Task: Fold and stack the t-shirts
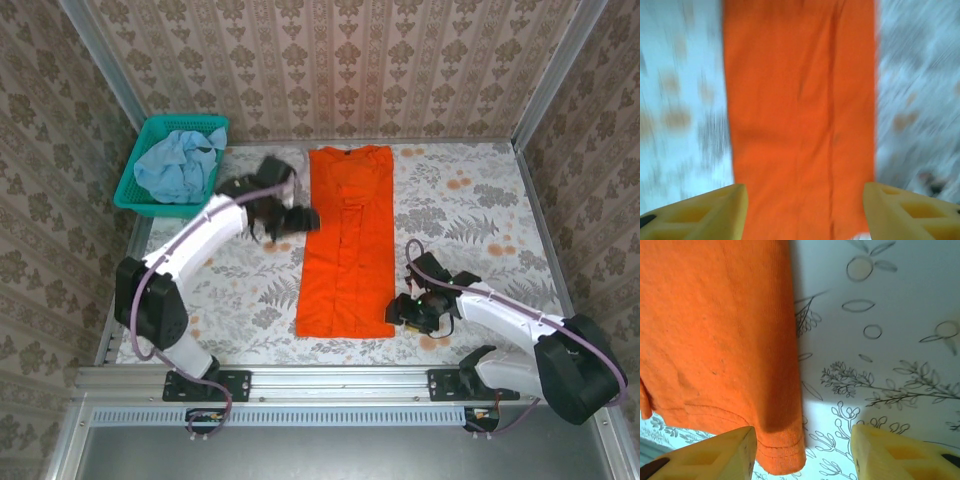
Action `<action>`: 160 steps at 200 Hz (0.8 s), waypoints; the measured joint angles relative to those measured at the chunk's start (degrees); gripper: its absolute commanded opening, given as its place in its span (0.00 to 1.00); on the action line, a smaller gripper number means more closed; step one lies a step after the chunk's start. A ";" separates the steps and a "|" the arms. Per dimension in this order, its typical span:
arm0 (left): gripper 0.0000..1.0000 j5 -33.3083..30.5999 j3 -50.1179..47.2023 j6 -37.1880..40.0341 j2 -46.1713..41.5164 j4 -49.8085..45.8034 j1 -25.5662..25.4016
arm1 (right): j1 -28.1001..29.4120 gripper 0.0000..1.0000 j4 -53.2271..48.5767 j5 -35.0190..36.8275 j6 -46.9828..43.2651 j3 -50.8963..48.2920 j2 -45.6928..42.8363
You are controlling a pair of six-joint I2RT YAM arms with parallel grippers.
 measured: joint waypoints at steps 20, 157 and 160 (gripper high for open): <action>0.53 0.57 -16.94 -4.44 -6.32 0.70 -2.67 | -0.35 0.51 1.68 -1.95 0.72 -1.68 -0.57; 0.47 22.34 -39.95 -5.18 -7.82 14.86 -3.10 | 0.87 0.39 8.57 -4.39 11.50 -4.07 -0.70; 0.46 22.47 -39.93 -4.92 -7.34 14.88 -3.08 | 0.87 0.38 8.57 -4.37 11.45 -4.02 -0.44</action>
